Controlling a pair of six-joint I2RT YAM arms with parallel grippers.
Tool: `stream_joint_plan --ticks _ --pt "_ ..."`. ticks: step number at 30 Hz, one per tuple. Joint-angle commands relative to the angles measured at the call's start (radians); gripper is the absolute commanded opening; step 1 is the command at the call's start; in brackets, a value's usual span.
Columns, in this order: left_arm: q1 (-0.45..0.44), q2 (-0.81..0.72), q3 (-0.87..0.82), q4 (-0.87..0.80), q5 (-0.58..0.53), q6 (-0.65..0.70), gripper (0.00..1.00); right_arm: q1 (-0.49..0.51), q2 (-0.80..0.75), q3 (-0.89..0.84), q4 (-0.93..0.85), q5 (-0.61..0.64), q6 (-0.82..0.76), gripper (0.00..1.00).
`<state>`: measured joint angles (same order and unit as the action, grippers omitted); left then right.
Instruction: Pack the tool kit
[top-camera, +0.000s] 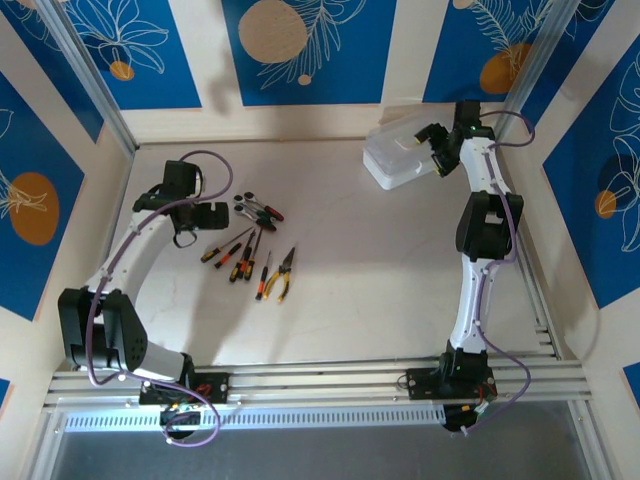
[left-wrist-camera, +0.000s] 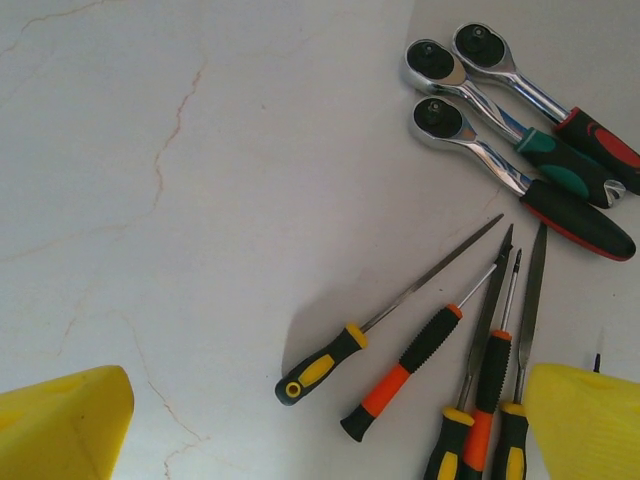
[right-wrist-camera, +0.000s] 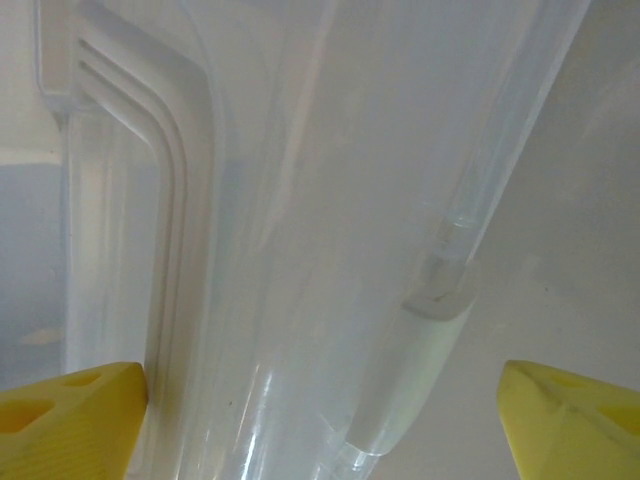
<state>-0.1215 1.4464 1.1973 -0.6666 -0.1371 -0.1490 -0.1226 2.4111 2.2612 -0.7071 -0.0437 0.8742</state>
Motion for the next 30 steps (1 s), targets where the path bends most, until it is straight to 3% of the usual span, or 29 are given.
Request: stream_joint_plan --ticks 1,4,12,20,30 --pt "-0.01 -0.033 -0.017 0.004 0.025 0.005 1.0 -0.024 0.085 0.033 -0.028 0.014 0.04 0.9" --pt "-0.01 -0.041 -0.022 0.004 0.025 0.005 1.0 -0.017 0.103 0.062 -0.041 0.011 0.031 0.88" --pt "-0.01 -0.057 -0.038 0.003 0.032 0.008 1.0 0.011 0.07 0.029 -0.072 -0.012 -0.037 0.66" --pt "-0.022 -0.076 -0.045 0.005 0.081 0.019 1.0 0.073 -0.195 -0.343 0.044 -0.014 -0.076 0.64" --pt "-0.155 -0.053 -0.044 0.043 0.106 0.008 1.0 0.224 -0.543 -0.739 0.124 0.028 -0.015 0.64"
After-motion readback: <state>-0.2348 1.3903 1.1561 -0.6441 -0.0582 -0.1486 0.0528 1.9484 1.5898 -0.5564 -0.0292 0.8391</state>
